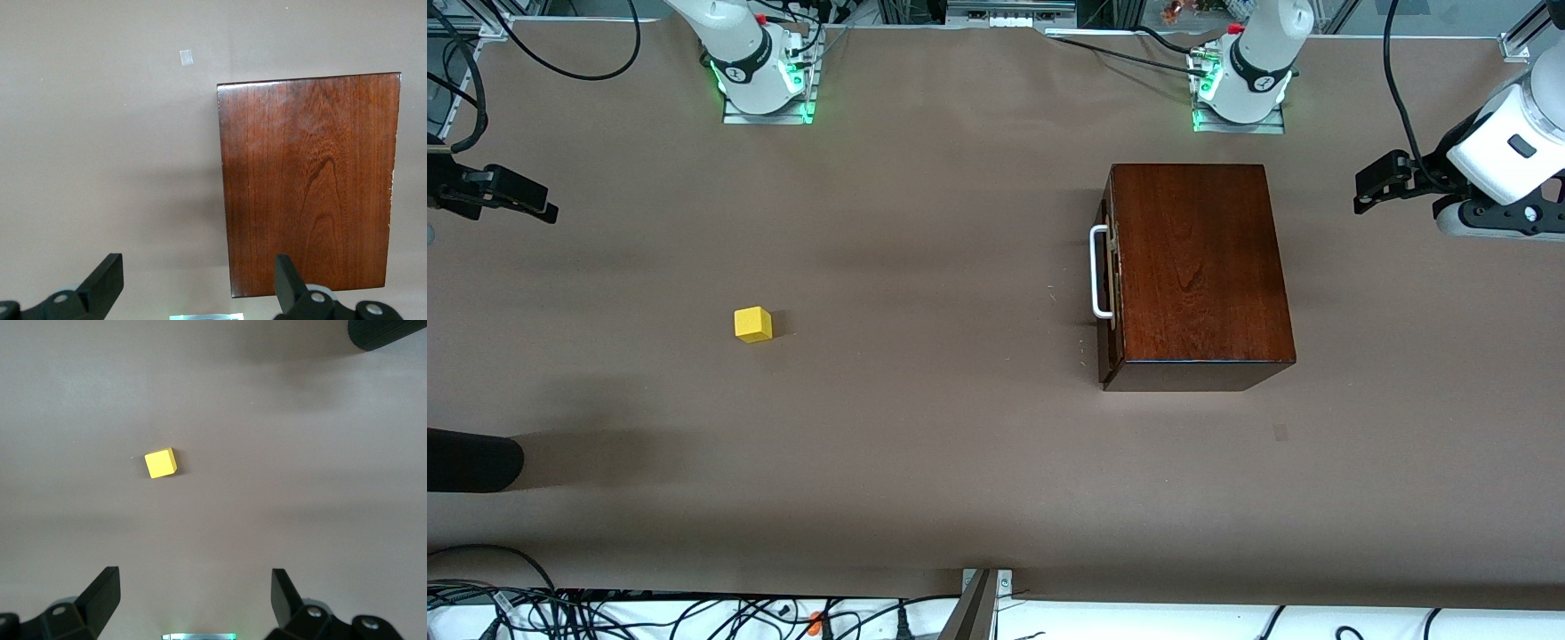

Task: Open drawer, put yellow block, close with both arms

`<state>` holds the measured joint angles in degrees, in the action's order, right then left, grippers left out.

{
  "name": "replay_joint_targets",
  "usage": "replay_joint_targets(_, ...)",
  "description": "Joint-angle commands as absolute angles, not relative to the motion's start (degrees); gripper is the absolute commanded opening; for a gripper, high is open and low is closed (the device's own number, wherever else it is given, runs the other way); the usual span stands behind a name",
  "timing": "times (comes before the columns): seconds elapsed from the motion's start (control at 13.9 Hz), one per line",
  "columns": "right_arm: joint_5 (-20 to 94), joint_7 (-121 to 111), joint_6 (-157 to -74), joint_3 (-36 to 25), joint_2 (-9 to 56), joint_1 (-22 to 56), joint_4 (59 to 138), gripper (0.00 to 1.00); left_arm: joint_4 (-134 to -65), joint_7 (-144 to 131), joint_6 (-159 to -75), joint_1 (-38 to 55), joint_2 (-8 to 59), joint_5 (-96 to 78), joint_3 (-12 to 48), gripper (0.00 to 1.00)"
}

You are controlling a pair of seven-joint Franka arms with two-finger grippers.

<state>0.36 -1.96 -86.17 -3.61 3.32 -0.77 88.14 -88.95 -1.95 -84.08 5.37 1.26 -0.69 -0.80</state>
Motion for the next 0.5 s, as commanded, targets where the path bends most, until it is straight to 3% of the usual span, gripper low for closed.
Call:
replay_joint_targets(0.0, 0.44, -1.67, -85.96, -3.16, 2.72, -1.32, 88.68, 1.00, -89.65, -1.15, -84.29, 5.54, 0.79, -1.23, -1.05, 1.00)
replay_joint_targets(0.43, 0.44, -1.67, -85.96, -3.16, 2.72, -1.32, 88.68, 1.00, -89.56, -1.84, -84.37, 4.92, 0.97, -1.58, -1.23, 1.00)
